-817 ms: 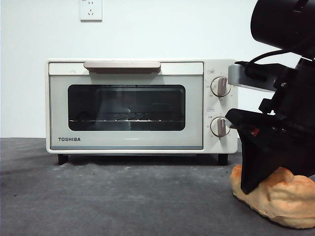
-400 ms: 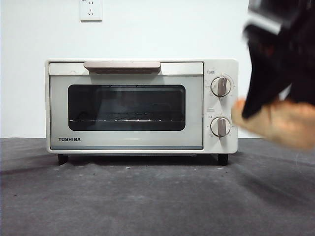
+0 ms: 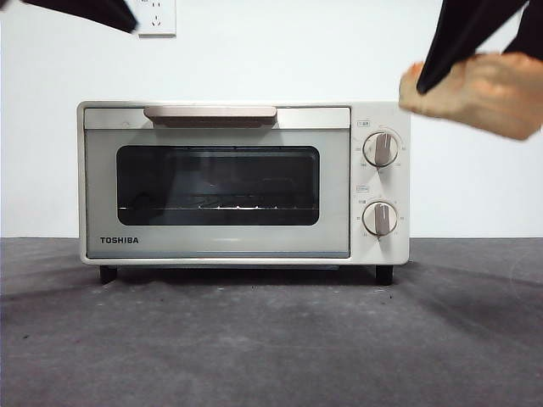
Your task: The left arm flap open the oven, the right arm pick bread and place it into oven, the left arm flap close the oven
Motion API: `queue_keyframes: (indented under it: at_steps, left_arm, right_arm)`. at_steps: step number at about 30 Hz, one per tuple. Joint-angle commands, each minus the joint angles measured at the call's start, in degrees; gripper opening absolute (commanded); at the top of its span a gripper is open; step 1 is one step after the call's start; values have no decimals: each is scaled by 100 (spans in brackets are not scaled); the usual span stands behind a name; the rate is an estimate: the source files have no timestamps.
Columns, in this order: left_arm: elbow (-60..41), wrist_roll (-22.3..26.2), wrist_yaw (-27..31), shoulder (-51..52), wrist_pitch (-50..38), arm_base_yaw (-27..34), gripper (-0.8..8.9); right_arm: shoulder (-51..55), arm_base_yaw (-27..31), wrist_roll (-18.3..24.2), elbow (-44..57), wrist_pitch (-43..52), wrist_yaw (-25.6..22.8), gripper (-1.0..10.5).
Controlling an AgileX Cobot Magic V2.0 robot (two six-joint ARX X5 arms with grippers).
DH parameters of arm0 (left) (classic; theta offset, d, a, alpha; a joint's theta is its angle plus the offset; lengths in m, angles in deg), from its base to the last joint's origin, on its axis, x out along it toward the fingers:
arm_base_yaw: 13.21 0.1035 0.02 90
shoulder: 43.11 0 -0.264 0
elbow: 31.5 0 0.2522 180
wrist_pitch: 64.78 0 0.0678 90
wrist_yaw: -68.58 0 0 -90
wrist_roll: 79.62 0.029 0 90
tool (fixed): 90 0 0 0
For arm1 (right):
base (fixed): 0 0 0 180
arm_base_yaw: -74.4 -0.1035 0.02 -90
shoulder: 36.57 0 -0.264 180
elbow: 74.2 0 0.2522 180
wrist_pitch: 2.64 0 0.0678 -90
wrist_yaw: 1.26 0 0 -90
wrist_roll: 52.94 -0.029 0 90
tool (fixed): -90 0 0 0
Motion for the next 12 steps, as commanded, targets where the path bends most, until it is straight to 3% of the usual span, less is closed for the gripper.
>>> queue_keyframes:
  at_steps: [1, 12]
  left_arm:
    - [269, 225, 177, -409, -219, -127, 16]
    - [634, 518, 619, -1528, -671, -542, 16]
  right_arm:
    - [57, -55, 9, -153, -42, -26, 216]
    - [249, -55, 11, -168, -125, -31, 216]
